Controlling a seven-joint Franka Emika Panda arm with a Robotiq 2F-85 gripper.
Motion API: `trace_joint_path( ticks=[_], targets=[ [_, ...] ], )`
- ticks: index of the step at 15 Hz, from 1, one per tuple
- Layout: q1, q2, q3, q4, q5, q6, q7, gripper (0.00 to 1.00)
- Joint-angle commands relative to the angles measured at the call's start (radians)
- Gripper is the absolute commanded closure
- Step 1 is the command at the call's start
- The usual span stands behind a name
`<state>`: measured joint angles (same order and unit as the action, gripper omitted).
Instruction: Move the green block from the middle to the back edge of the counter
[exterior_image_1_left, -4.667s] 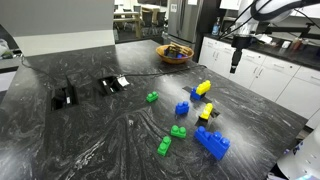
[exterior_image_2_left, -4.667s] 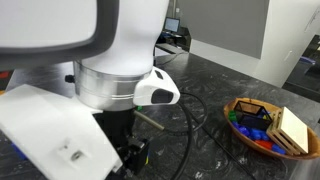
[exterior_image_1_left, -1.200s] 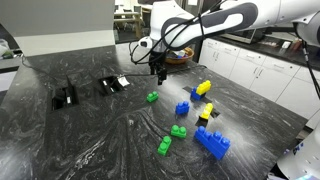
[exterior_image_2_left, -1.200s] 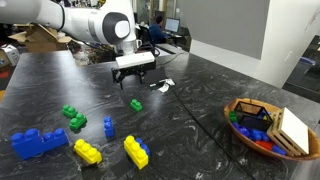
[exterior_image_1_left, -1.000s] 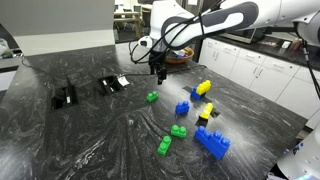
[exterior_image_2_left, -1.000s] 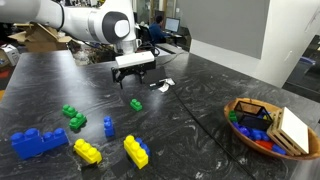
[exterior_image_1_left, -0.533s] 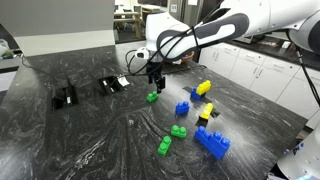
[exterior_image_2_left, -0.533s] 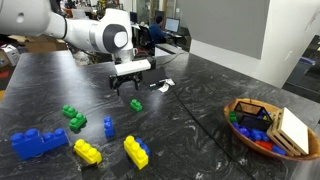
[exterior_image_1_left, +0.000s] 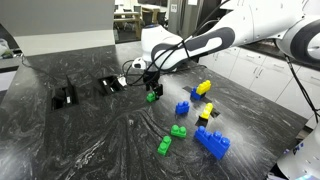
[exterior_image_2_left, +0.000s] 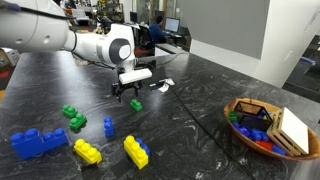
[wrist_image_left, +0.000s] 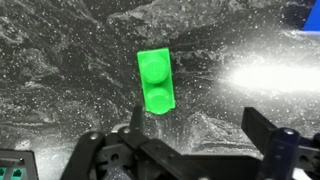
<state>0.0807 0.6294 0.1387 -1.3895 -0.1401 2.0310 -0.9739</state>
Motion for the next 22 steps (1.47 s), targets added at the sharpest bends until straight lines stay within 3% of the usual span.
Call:
trace_joint_path(
  ticks=[1,18,19,20,22],
  targets=[
    [-0.001,0.037,-0.002,0.055,-0.017,0.009,-0.014,0.00],
    [-0.041,0.115,0.008,0.135,0.070,-0.025,0.005,0.00],
    [-0.041,0.116,0.007,0.135,0.069,-0.026,0.007,0.07],
    [-0.042,0.117,0.009,0.135,0.070,-0.025,0.005,0.26],
    [-0.045,0.119,0.011,0.138,0.076,-0.027,0.003,0.40]
  ],
)
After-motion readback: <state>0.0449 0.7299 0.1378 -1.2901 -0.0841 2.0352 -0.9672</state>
